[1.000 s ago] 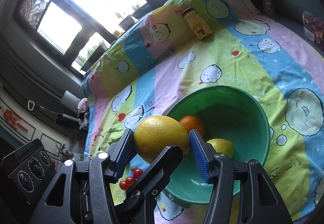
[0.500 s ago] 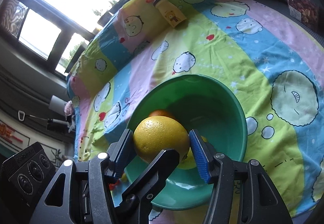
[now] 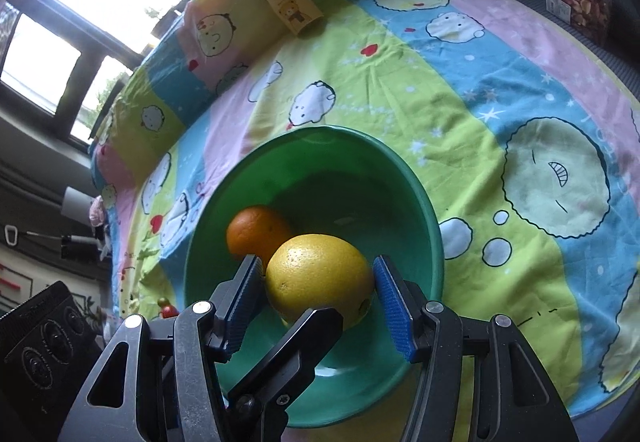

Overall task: Organize fruits
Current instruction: 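Lower the lemon into the green basin and open the right gripper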

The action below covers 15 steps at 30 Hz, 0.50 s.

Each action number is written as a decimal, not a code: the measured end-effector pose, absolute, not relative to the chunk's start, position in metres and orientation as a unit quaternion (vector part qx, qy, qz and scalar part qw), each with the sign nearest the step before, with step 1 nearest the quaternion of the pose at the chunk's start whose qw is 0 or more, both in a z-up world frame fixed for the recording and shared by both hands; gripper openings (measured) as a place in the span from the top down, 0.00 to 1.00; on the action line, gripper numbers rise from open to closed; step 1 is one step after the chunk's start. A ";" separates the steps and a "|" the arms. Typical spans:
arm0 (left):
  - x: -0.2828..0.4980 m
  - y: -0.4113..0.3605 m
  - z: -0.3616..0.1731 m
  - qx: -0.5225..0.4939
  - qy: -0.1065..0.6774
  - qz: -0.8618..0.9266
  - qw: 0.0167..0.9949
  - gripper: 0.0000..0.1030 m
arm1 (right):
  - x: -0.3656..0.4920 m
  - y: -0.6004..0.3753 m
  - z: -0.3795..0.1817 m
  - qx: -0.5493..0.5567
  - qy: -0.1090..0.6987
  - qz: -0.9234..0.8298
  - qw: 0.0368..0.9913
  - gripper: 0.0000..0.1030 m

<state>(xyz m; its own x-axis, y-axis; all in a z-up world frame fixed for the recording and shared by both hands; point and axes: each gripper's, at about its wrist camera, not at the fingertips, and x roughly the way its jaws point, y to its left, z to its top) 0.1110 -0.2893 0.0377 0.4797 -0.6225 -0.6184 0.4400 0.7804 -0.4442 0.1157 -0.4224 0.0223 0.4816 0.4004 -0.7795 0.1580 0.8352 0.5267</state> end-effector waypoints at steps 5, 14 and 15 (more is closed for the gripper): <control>0.108 -0.286 0.040 -0.106 0.399 -0.305 0.858 0.46 | 0.117 -0.421 0.023 0.270 0.505 0.058 0.818 0.42; 0.090 -0.245 0.059 -0.112 0.377 -0.275 0.878 0.32 | 0.109 -0.409 0.045 0.249 0.476 0.037 0.842 0.42; 0.088 -0.239 0.061 -0.112 0.373 -0.270 0.881 0.31 | 0.109 -0.406 0.049 0.246 0.472 0.039 0.846 0.42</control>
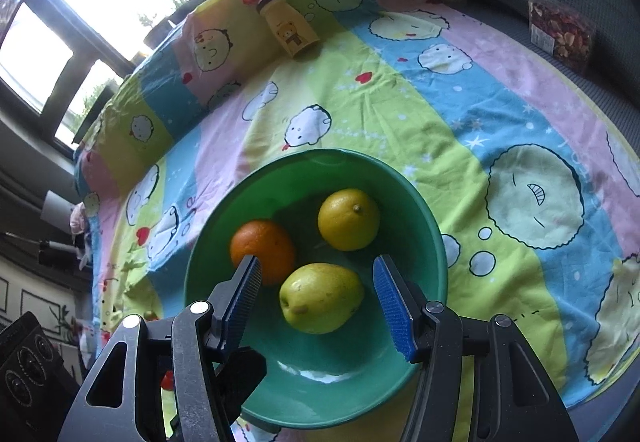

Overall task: Organize fruits
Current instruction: 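Lower the lemon into the green basin and open the right gripper, then withdraw the right gripper from the basin toward the cherry tomatoes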

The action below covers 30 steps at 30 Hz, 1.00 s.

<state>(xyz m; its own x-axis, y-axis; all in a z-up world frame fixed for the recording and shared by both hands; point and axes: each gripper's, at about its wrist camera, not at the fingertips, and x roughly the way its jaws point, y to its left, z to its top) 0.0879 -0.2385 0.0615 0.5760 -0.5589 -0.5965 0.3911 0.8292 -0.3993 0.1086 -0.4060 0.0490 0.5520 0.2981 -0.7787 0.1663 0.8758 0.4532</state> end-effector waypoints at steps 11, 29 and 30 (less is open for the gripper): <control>0.054 -0.149 0.079 -0.106 0.361 -0.177 0.910 0.16 | 0.097 -0.350 0.089 0.214 0.416 0.088 0.880 0.29; 0.033 -0.029 0.017 -0.156 0.423 -0.051 0.891 0.14 | 0.080 -0.236 0.072 0.078 0.396 0.153 0.902 0.20; 0.032 -0.027 0.016 -0.157 0.423 -0.046 0.891 0.14 | 0.081 -0.230 0.067 0.078 0.404 0.162 0.897 0.20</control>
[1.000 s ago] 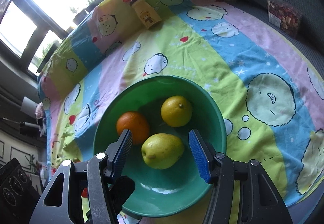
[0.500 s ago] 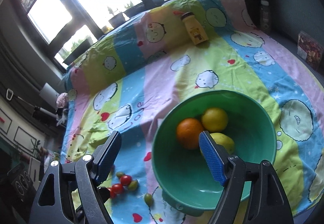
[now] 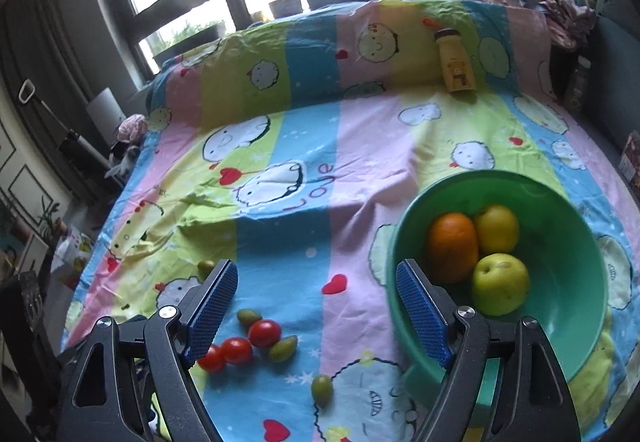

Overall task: Organize fruits
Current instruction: 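Withdraw the right gripper from the basin toward the cherry tomatoes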

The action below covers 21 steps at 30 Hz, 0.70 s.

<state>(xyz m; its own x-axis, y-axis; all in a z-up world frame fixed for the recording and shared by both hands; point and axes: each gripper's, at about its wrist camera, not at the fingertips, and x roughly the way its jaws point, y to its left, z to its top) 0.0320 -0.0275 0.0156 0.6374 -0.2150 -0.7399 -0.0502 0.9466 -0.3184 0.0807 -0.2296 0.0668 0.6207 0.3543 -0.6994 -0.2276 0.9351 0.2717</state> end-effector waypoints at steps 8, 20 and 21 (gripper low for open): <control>0.033 -0.019 0.005 -0.156 0.437 -0.038 0.885 0.14 | 0.088 -0.205 0.041 0.083 0.439 0.188 0.874 0.20; 0.034 -0.029 -0.006 -0.139 0.461 -0.063 0.874 0.15 | 0.098 -0.188 0.023 0.118 0.505 0.226 0.825 0.20; 0.034 -0.030 -0.007 -0.139 0.465 -0.065 0.872 0.15 | 0.097 -0.184 0.021 0.111 0.510 0.235 0.820 0.20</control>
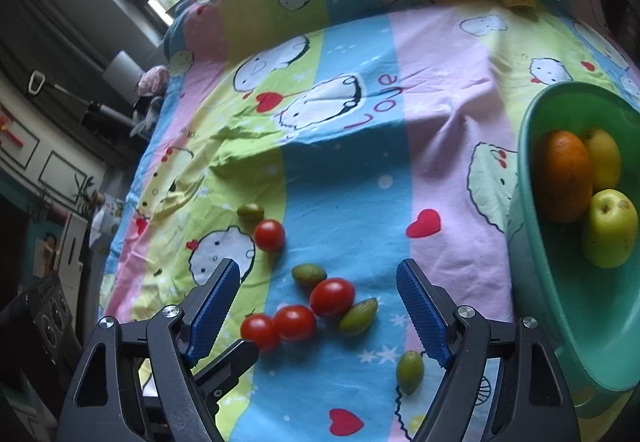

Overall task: Organize fruits
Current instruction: 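Withdraw the right gripper from the basin toward the cherry tomatoes, then close the right gripper around a red cherry tomato while the left gripper grasps another tomato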

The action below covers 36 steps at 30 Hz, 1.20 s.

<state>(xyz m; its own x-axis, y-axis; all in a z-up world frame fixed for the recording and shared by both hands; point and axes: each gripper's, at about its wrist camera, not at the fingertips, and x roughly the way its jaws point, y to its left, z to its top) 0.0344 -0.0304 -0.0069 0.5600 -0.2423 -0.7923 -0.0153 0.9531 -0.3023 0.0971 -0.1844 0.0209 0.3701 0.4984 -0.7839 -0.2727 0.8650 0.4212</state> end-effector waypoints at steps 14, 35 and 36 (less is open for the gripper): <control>0.039 -0.039 -0.026 -0.141 0.506 -0.068 0.848 0.42 | 0.106 -0.179 -0.013 0.107 0.560 0.222 0.791 0.55; 0.042 -0.042 -0.031 -0.142 0.509 -0.070 0.846 0.68 | 0.110 -0.167 -0.025 0.085 0.567 0.207 0.793 0.60; 0.042 -0.043 -0.031 -0.141 0.509 -0.069 0.846 0.68 | 0.110 -0.167 -0.025 0.086 0.567 0.209 0.792 0.64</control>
